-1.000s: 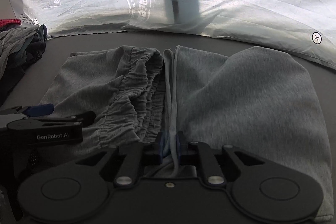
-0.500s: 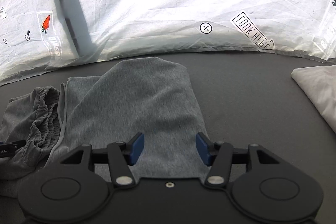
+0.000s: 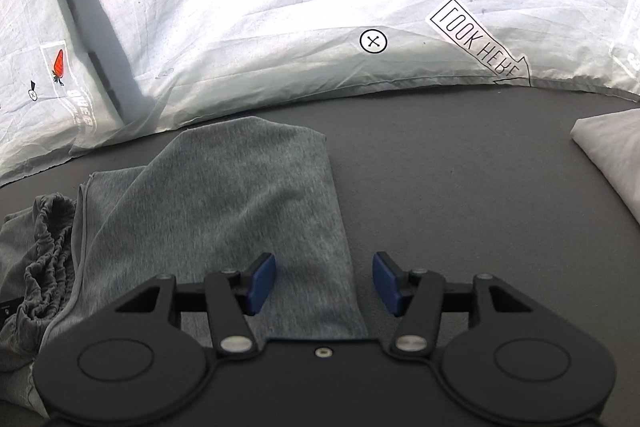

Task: Fold clothes
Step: 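Pinch the sweatshirt hem with the right tool and lift it, then fold the sweatshirt over onto the sweatpants with the right tool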

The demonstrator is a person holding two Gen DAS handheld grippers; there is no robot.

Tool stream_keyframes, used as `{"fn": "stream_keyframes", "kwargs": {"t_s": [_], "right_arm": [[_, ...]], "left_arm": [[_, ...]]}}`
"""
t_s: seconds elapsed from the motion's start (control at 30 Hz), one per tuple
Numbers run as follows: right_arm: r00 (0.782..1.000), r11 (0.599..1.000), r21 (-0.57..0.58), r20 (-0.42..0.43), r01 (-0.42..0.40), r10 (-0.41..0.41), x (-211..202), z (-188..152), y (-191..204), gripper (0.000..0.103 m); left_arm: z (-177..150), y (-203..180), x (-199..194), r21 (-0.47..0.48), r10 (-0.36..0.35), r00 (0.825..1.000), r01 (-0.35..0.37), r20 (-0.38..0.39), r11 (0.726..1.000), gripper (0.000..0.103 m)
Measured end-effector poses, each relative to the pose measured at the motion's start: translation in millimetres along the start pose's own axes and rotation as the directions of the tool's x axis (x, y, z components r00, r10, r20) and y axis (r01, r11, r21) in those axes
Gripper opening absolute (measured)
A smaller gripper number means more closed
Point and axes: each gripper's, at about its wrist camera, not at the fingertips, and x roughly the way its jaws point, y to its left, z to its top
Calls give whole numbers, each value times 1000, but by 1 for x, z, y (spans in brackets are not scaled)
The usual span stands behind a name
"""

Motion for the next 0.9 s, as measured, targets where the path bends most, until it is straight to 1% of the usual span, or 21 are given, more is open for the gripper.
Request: {"fn": "stream_keyframes", "kwargs": {"t_s": [0.03, 0.07, 0.1, 0.13, 0.2, 0.27, 0.3, 0.37, 0.43, 0.5, 0.53, 0.6, 0.7, 0.8, 0.9], "right_arm": [[1000, 1000, -14, 0, 0, 0, 1, 1, 2, 54], [1000, 1000, -27, -4, 7, -7, 2, 1, 5, 48], [1000, 999, -38, -9, 8, -9, 3, 2, 7, 36], [1000, 999, -41, -19, -3, 2, 3, 4, 7, 28], [999, 1000, 3, -34, -29, 30, 2, 7, 3, 6], [996, 988, 132, -34, -79, 84, 0, 10, -9, 6], [992, 965, 233, -12, -118, 124, -3, 10, -17, 6], [980, 890, 413, 43, -194, 194, -10, 9, -32, 5], [963, 809, 524, 104, -266, 249, -17, 6, -35, 5], [940, 710, 619, 171, -334, 294, -24, 3, -38, 5], [929, 667, 649, 201, -365, 312, -27, 2, -38, 5], [908, 637, 652, 236, -413, 347, -36, 5, -25, 5], [877, 600, 645, 276, -473, 394, -49, 9, -5, 5], [852, 581, 632, 294, -514, 434, -59, 11, 17, 5], [830, 558, 626, 308, -545, 465, -66, 13, 38, 5]], "left_arm": [[0, 0, 0, 0, 0, 1000, 0, 1, 1000, 103], [0, 0, 0, 0, 0, 1000, 0, 2, 1000, 103], [-1, 0, 0, -1, 0, 1000, 0, 3, 1000, 103], [-1, 0, 0, -1, 1, 1000, -1, 3, 1000, 103], [-1, 0, 0, -1, 1, 1000, -1, 5, 1000, 103], [-1, 0, 0, 1, 0, 1000, 0, 0, 1000, 103], [2, 0, 1, -1, 1, 1000, -1, -21, 1000, 103], [9, 1, 3, -4, 2, 998, -2, -62, 1000, 103], [15, 1, 5, -6, 1, 995, -2, -99, 1000, 103], [18, 1, 6, -7, 0, 991, -1, -130, 1000, 103], [19, 1, 5, -6, 2, 989, -3, -145, 1000, 103], [20, 0, 4, -5, 2, 985, -3, -174, 1000, 103], [20, 4, -4, -22, -23, 980, 19, -199, 1000, 103], [18, 14, -18, -70, -52, 978, 39, -202, 997, 103], [16, 24, -31, -91, -59, 978, 42, -201, 995, 103]]}}
